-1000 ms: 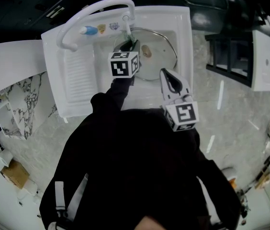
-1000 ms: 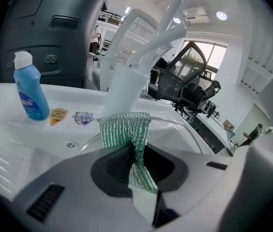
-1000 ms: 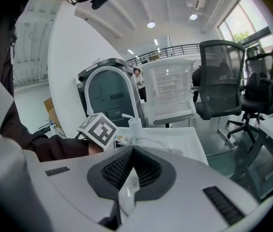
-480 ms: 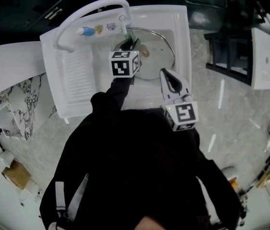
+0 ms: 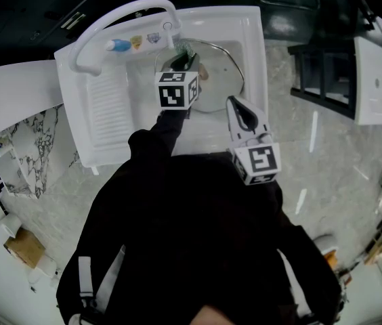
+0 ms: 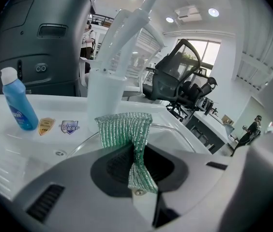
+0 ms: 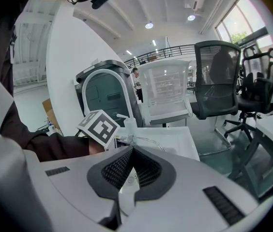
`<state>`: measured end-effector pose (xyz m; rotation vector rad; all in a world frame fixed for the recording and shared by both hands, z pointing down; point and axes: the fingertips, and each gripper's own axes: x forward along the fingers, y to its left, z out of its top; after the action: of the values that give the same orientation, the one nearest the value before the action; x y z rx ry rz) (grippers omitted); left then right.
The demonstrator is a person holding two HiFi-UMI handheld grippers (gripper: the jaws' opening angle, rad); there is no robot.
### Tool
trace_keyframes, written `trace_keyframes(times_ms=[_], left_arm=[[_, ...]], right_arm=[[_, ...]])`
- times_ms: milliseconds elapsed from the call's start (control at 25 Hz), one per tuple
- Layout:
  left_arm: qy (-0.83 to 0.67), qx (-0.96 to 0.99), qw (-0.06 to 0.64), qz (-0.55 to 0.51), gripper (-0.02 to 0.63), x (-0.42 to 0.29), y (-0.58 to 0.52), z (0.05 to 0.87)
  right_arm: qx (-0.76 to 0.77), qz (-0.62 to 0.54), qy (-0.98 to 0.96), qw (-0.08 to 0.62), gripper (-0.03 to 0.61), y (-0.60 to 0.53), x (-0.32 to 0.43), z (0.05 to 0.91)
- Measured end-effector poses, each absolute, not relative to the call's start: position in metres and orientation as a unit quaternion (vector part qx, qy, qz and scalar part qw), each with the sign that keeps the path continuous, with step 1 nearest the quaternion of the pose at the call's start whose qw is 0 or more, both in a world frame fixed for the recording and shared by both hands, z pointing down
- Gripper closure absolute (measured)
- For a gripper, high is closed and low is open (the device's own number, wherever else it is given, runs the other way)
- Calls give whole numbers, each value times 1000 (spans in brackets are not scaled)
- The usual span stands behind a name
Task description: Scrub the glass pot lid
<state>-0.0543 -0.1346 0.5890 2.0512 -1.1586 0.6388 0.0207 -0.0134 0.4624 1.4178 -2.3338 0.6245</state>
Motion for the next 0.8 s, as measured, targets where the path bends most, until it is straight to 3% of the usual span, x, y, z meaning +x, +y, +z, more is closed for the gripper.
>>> trace_keyframes(times_ms=[800], left_arm=[[-419, 809, 323, 257, 551, -15, -125, 583]], right_arm=[[509, 223, -815, 163, 577, -6, 43, 462]])
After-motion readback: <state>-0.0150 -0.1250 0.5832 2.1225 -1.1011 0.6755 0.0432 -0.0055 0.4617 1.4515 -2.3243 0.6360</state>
